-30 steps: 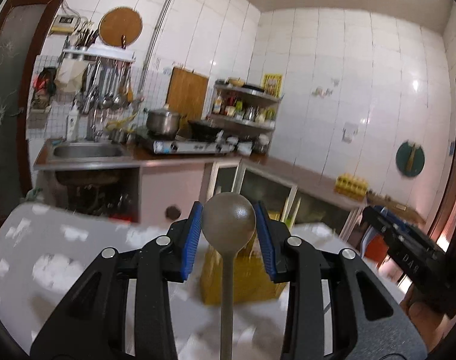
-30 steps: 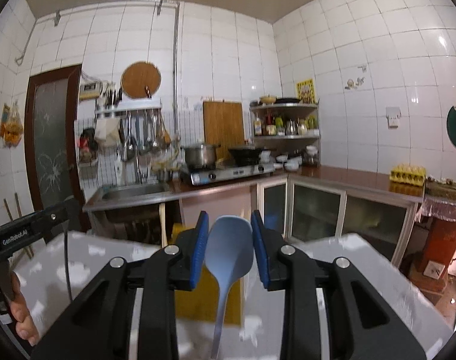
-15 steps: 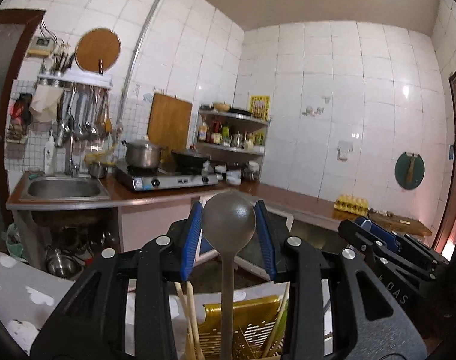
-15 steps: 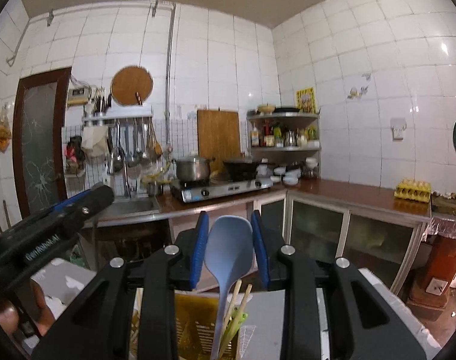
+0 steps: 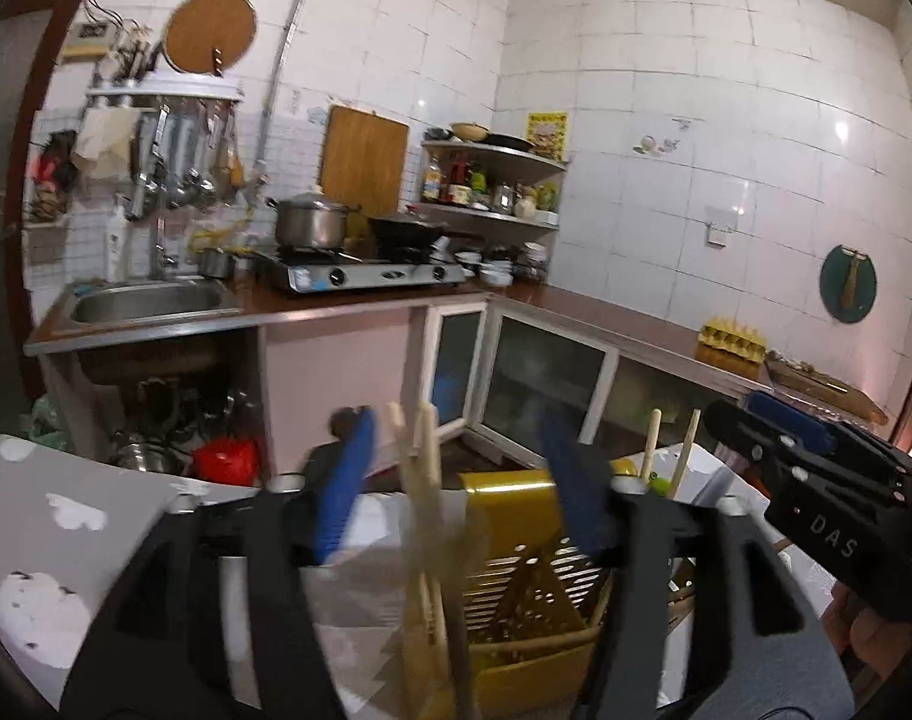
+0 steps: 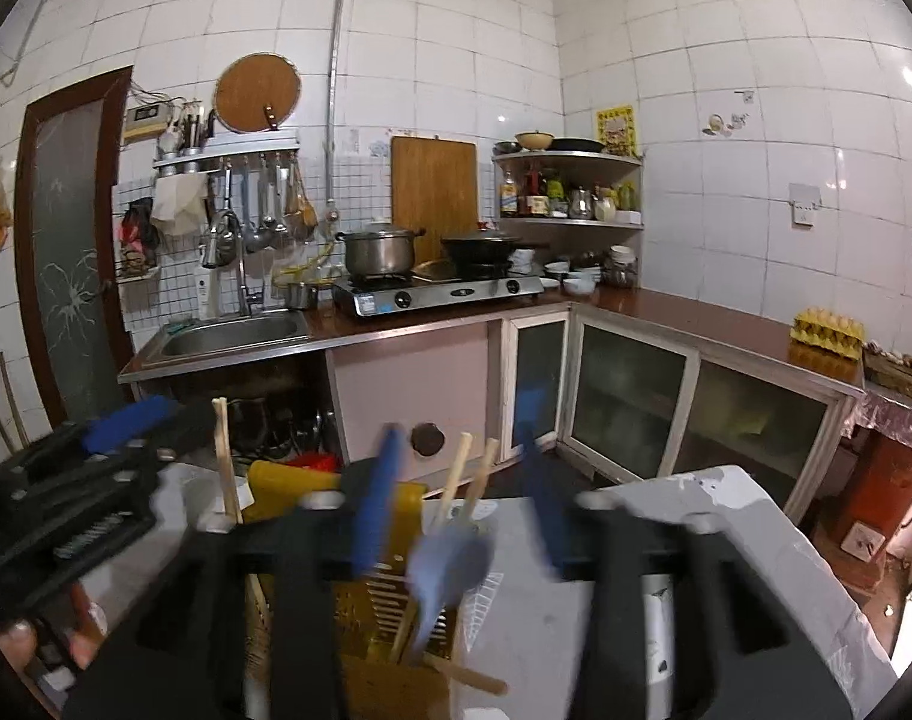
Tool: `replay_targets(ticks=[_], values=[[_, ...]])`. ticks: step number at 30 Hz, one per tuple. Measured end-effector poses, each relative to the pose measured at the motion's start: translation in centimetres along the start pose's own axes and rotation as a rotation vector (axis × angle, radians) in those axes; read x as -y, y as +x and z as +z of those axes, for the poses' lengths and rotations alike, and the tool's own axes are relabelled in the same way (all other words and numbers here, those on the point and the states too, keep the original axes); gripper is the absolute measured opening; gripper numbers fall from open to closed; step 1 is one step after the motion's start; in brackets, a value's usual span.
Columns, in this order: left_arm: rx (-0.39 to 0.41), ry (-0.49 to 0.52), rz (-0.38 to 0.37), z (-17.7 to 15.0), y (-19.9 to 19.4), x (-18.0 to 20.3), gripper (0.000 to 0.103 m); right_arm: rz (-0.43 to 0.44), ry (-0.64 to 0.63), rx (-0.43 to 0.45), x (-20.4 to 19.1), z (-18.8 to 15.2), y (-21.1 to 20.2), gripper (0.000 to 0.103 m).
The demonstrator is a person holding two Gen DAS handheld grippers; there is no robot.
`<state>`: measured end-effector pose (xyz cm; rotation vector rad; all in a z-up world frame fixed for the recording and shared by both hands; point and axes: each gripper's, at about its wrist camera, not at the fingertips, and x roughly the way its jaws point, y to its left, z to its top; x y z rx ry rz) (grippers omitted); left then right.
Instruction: Organize utensils
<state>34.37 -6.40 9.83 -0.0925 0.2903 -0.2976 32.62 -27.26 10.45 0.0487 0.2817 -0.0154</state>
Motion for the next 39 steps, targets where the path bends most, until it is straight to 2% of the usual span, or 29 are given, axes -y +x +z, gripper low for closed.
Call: replay_targets(ticks=[4, 7, 8, 14, 19, 24, 30, 39], values=[[0.023, 0.021, 0.045, 1.2, -4.1, -0.6, 0.085, -0.013, 0.023, -0.021, 1.1, 0.9, -2.7, 0.059], [0.045, 0.01, 0.073, 1.4, -8.0, -1.4, 0.098, -0.015, 0.013, -0.007, 1.2, 0.7, -5.9, 0.072], [0.051, 0.009, 0.087, 1.2, -9.1, -1.5, 0.098, -0.018, 0.006, -0.003, 1.1, 0.4, -6.7, 0.075], [0.017, 0.002, 0.126, -1.0, -14.2, -2.7, 0.098, -0.012, 0.005, -0.021, 0.6, -2.7, -12.5, 0.076], [0.004, 0.012, 0.16, -4.6, -18.9, -2.4, 0.098, -0.025, 0.004, -0.014, 0.1, -7.1, -17.0, 0.083], [0.015, 0.046, 0.167, -8.7, -23.0, -0.8, 0.098, -0.023, 0.01, 0.006, -0.7, -11.3, -20.9, 0.097], [0.019, 0.051, 0.189, -13.5, -26.6, 0.1, 0.098, -0.025, 0.035, 0.023, -1.7, -14.8, -24.1, 0.098], [0.061, 0.049, 0.243, -17.5, -28.8, 0.0, 0.098, -0.029, 0.033, 0.05, -2.3, -19.0, -25.8, 0.098]])
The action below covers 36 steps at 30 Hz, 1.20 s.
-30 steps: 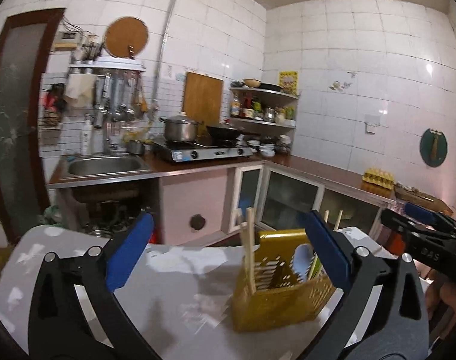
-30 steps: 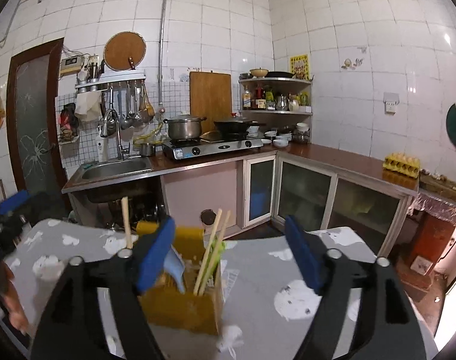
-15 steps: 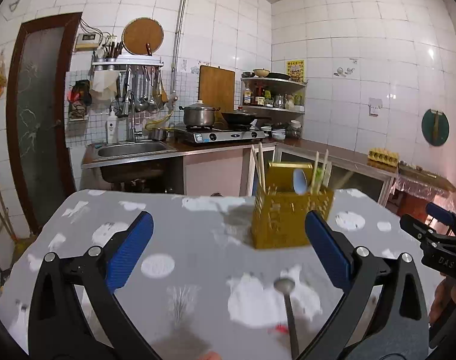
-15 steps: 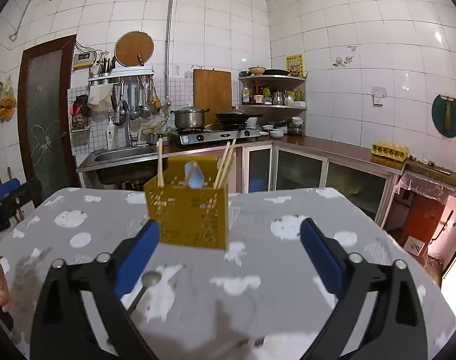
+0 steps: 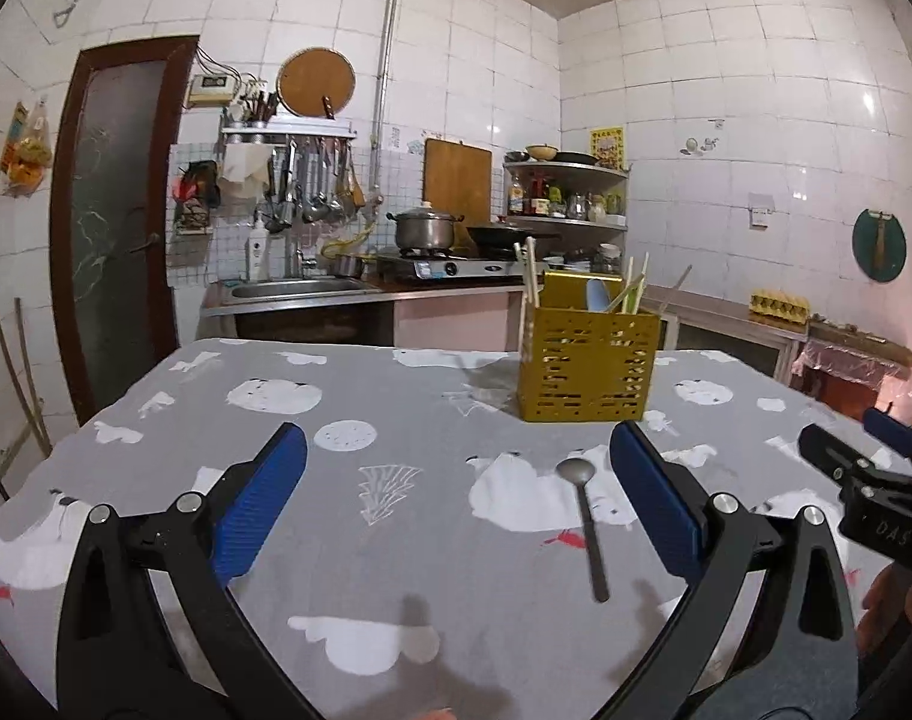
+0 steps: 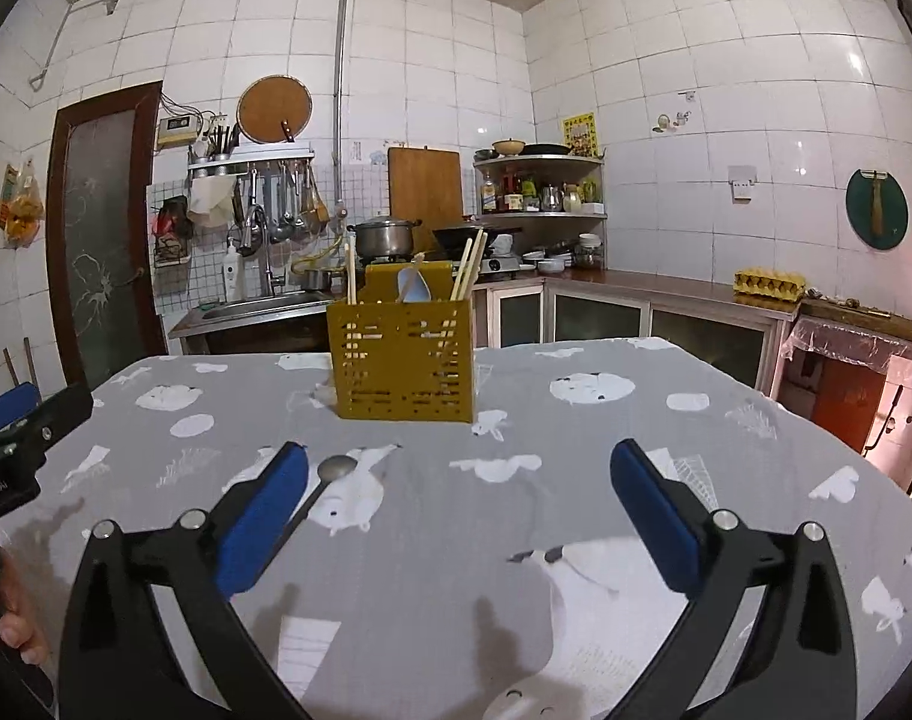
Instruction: Organize utensils
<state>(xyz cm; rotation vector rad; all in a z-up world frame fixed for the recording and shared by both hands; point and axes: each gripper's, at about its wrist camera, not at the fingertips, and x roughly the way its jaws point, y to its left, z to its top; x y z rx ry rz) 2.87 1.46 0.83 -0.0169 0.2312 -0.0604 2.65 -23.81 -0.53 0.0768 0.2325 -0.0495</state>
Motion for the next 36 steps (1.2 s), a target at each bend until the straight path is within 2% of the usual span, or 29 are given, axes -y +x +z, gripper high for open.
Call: replay_targets(ticks=[5, 11, 36], values=[[-0.01, 0.009, 0.016, -0.83, 0.17, 0.07, 0.098, -0.003, 0.0, 0.042, 0.04, -0.17, -0.8, 0.098], [0.025, 0.029, 0.026, -0.91, -0.56, 0.39, 0.098, -0.01, -0.013, 0.038, -0.26, -0.38, -0.82, 0.098], [0.028, 0.026, 0.018, -0.91, -0.51, 0.28, 0.098, -0.04, 0.003, 0.038, 0.14, -0.41, -1.06, 0.098]])
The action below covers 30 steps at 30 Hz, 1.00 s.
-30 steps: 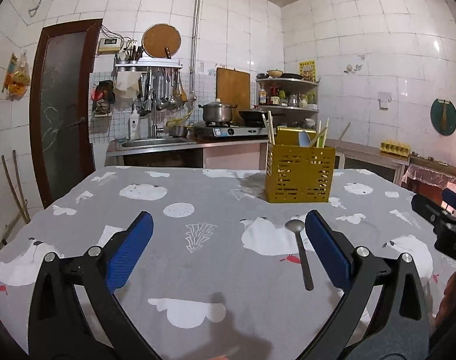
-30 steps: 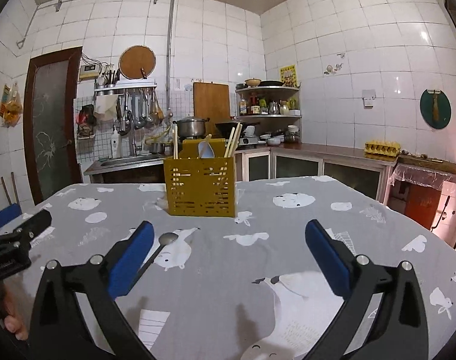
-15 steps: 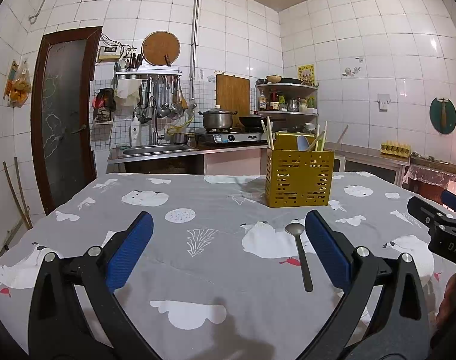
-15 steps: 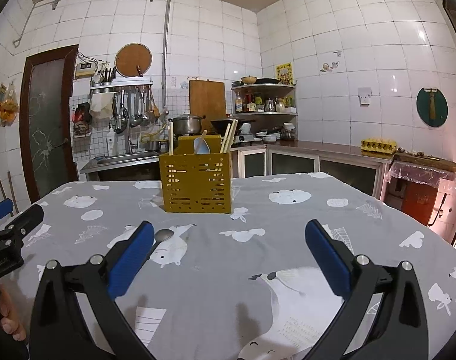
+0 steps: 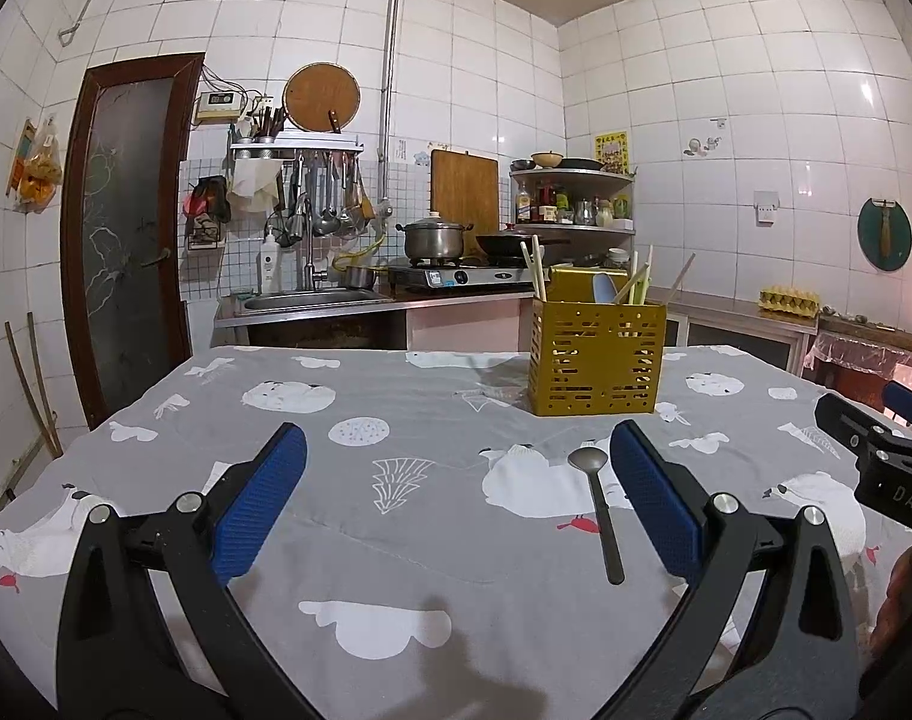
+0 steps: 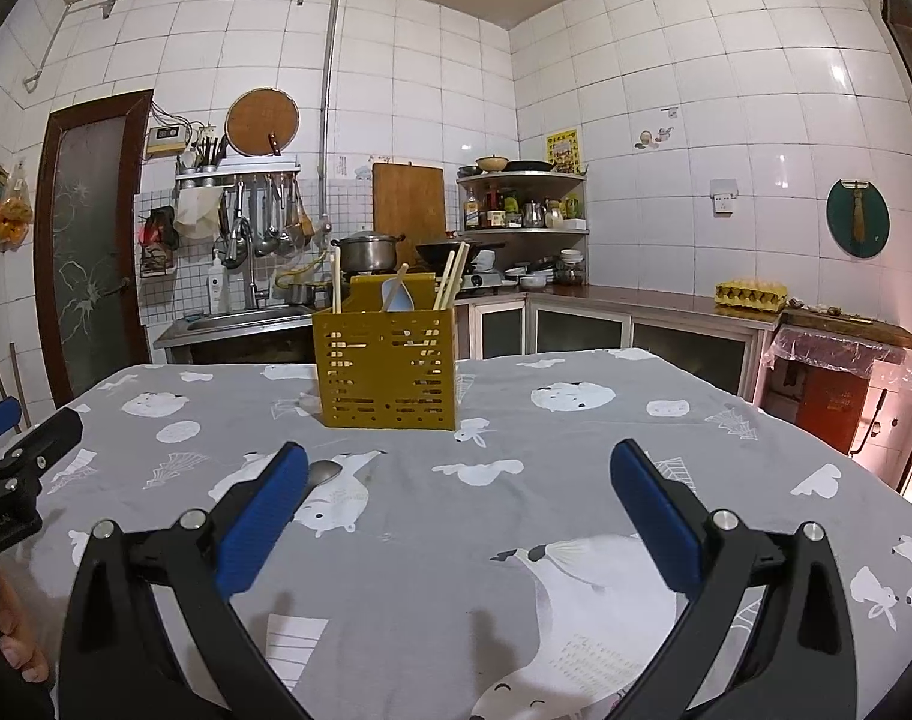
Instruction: Organize utensils
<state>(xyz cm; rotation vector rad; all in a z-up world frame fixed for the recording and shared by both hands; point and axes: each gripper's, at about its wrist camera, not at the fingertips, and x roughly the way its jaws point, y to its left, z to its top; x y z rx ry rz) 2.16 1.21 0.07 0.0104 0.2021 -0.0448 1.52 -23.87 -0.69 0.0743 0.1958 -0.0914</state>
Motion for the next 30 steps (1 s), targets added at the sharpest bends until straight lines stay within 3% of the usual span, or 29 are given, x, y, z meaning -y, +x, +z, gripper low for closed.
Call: replay_targets(ticks=[30], values=[[0.009, 0.005, -0.001, 0.18, -0.04, -0.02, 0.098, -0.005, -0.001, 0.0, 0.14, 0.19, -0.16, 0.098]])
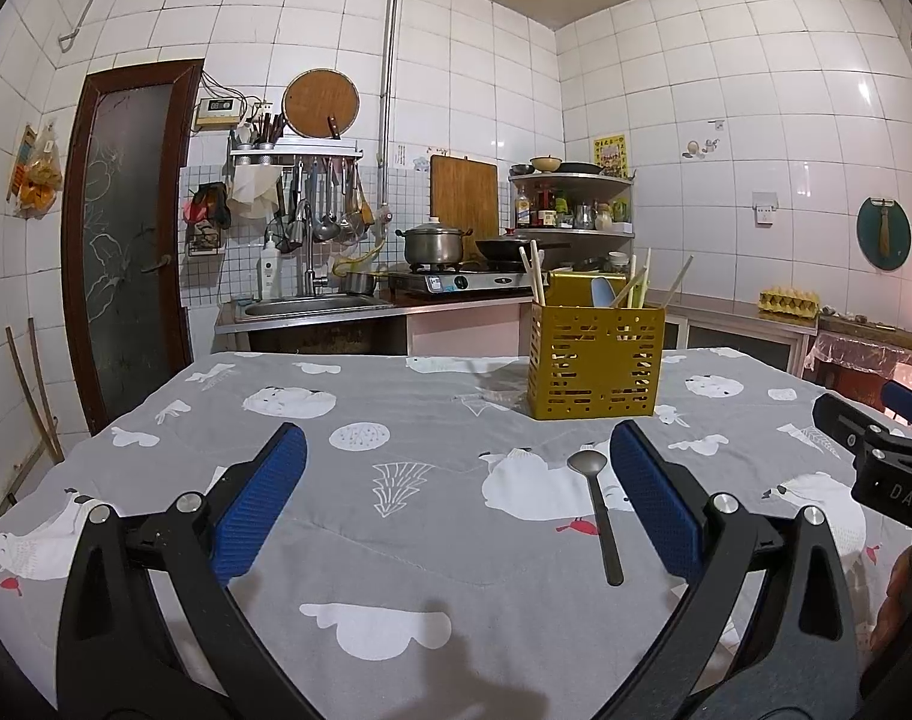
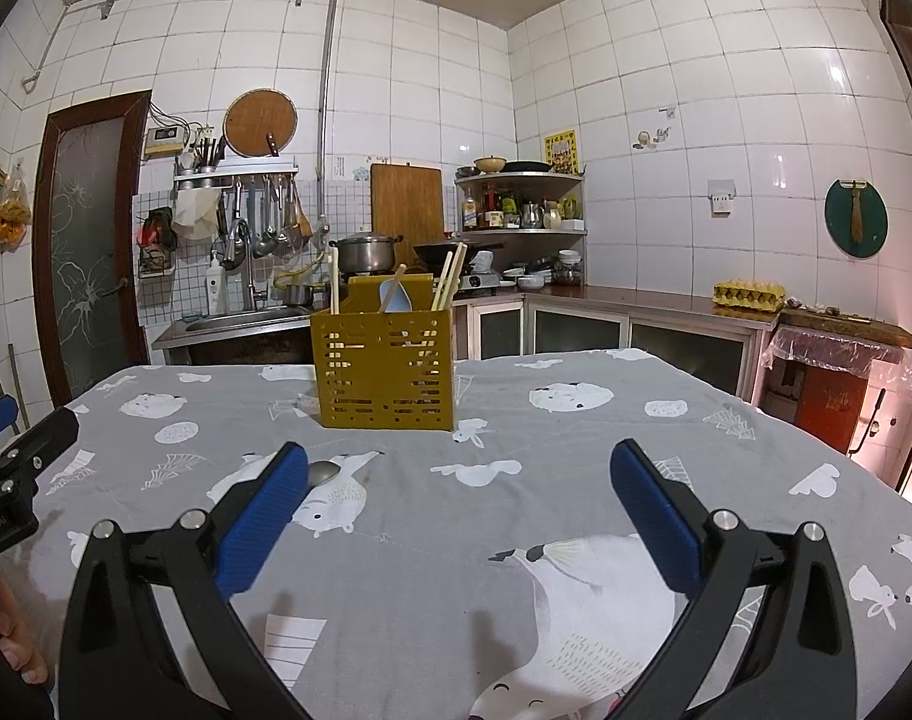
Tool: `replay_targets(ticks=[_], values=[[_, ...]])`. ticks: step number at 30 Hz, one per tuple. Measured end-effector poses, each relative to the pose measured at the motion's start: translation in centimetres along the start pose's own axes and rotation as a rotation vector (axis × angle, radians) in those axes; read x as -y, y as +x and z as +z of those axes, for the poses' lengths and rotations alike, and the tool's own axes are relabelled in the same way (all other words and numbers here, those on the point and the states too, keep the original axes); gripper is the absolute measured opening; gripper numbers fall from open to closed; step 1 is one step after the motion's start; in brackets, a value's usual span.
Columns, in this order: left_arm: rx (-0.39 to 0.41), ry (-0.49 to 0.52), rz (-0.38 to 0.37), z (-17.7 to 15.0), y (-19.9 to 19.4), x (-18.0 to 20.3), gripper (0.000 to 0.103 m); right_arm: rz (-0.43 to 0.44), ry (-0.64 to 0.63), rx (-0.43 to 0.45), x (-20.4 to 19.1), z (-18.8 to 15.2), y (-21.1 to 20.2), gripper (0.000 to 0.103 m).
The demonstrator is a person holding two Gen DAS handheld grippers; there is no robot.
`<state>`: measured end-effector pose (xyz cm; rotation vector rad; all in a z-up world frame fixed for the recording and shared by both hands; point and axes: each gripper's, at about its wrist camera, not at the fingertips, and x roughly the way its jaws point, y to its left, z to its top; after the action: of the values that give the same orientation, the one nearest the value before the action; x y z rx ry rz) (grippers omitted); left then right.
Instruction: Organize utensils
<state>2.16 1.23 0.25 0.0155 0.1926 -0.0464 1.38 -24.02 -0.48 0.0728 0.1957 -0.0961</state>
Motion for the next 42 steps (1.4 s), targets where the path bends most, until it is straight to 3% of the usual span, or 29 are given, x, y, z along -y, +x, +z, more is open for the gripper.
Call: replay_targets(ticks=[42], values=[[0.006, 0.004, 0.0, 0.14, -0.13, -0.08, 0.098, -0.001, -0.004, 0.02, -0.17, 0.19, -0.25, 0.098]])
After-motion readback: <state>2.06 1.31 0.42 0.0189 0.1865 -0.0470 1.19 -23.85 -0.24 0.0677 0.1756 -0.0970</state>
